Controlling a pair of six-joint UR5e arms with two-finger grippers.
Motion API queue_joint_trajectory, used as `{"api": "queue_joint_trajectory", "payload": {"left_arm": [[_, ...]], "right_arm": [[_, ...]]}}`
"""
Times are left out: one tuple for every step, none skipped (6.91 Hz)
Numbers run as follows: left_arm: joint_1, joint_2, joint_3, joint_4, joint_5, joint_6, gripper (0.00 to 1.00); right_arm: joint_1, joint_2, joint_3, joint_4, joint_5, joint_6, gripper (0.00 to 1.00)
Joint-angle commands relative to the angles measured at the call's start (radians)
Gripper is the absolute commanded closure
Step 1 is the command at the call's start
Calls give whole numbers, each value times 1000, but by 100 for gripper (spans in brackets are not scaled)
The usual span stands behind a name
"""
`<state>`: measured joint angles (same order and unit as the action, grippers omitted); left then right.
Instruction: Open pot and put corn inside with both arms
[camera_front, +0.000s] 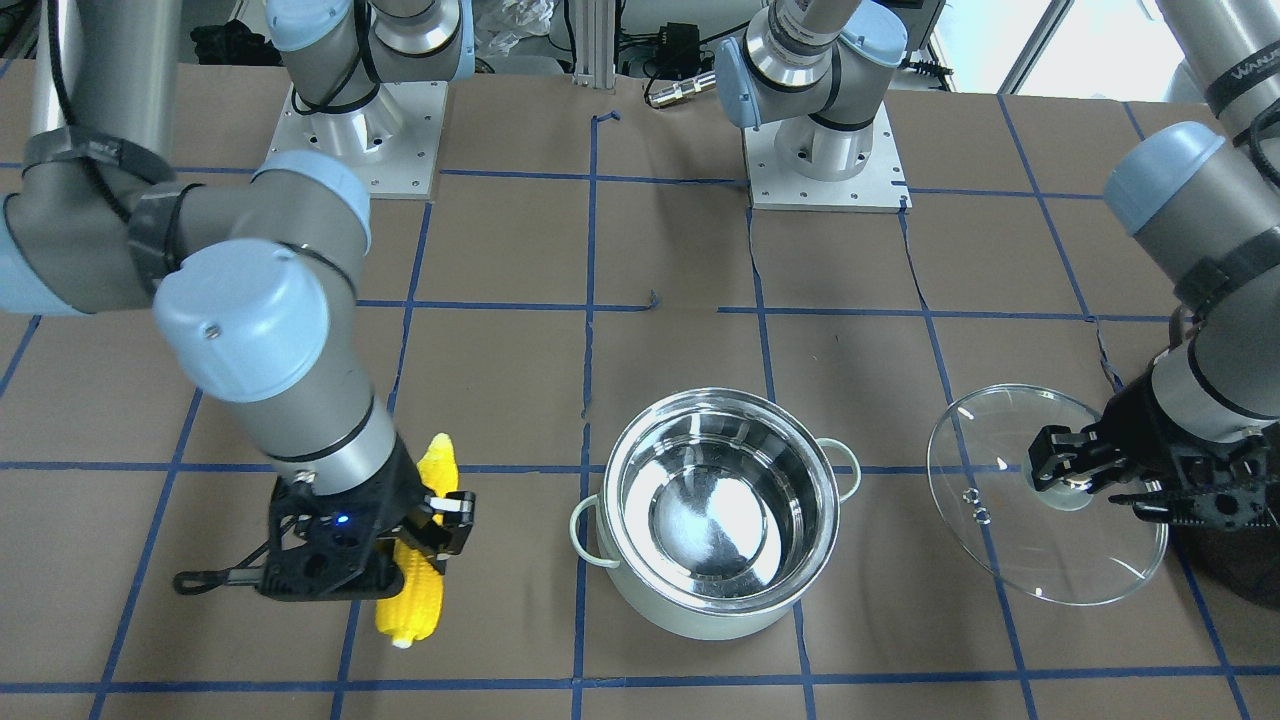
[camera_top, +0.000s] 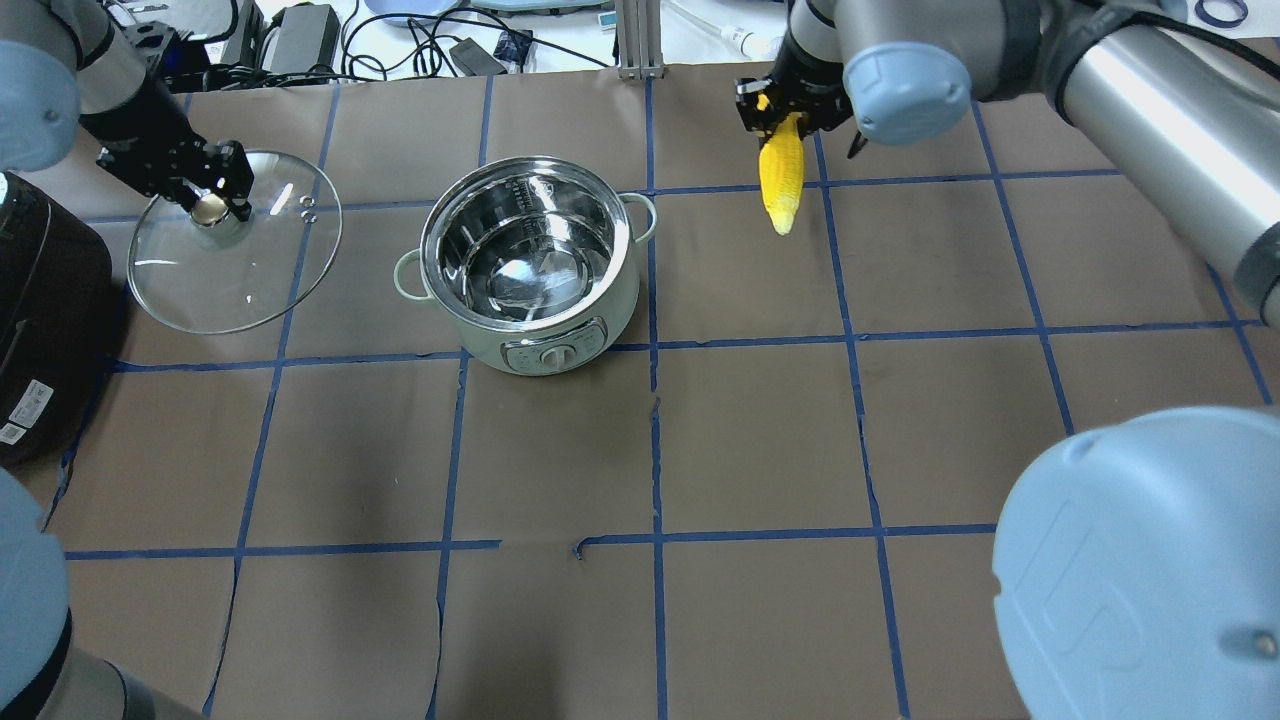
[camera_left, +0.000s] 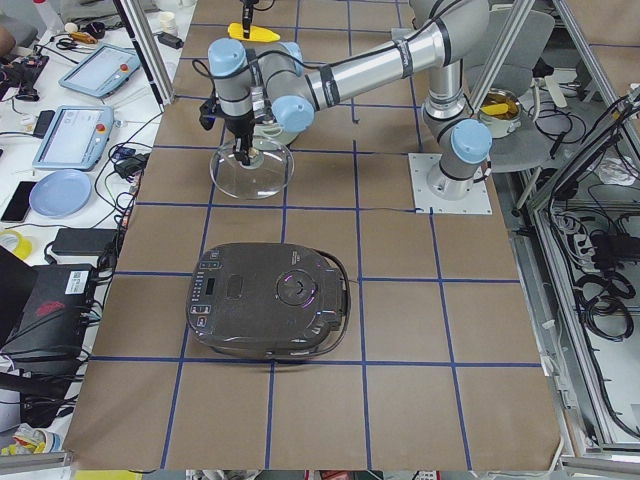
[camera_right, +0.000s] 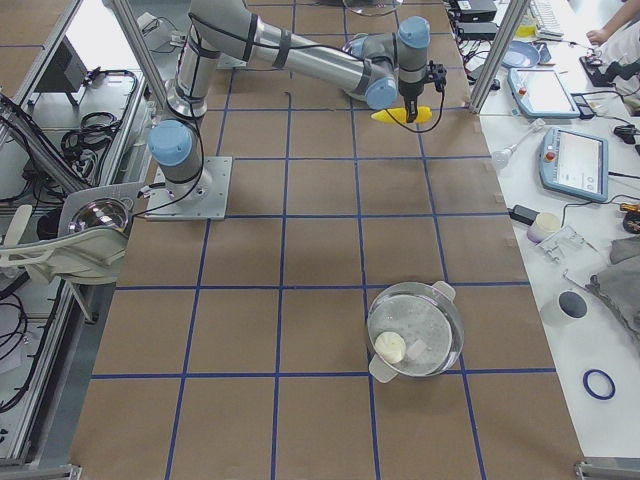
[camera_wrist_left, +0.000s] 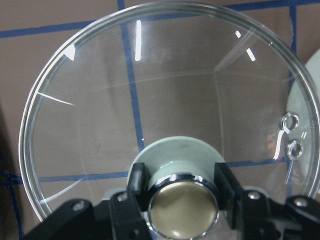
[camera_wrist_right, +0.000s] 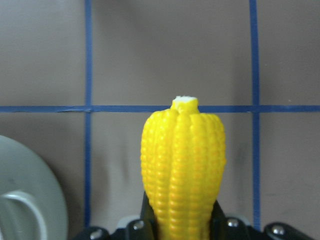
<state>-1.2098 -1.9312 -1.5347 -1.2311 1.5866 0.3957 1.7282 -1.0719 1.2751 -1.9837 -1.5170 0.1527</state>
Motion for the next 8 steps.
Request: {"api": "queue_joint_trajectory", "payload": {"left_arm": [[44,2,-209,192,-7,-9,100],[44,-11,-237,197,-43,-49,100],[44,-21,-240,202,-46,-47,100],[44,-40,-249,243,-46,-49,100],[44,-49,-251,246,-48,-46,100],[44,-55,-252,252,-48,-44,62],[44,-52,-245,252,-46,-35,1],[44,-43,-242,252,-48,-37,0]], "right_arm": [[167,21,-150,98,-43,202,74],[226,42,-154,92,-45,234,74],[275,91,-173,80,-60,252,74],[304,140,-221,36,-54,331,74],[326,171,-238,34,-48,355,72],[333,188,-238,33,-48,375,72],[333,196,-229,33,-48,378,68],[333,202,-211,29,-48,380,62]]}}
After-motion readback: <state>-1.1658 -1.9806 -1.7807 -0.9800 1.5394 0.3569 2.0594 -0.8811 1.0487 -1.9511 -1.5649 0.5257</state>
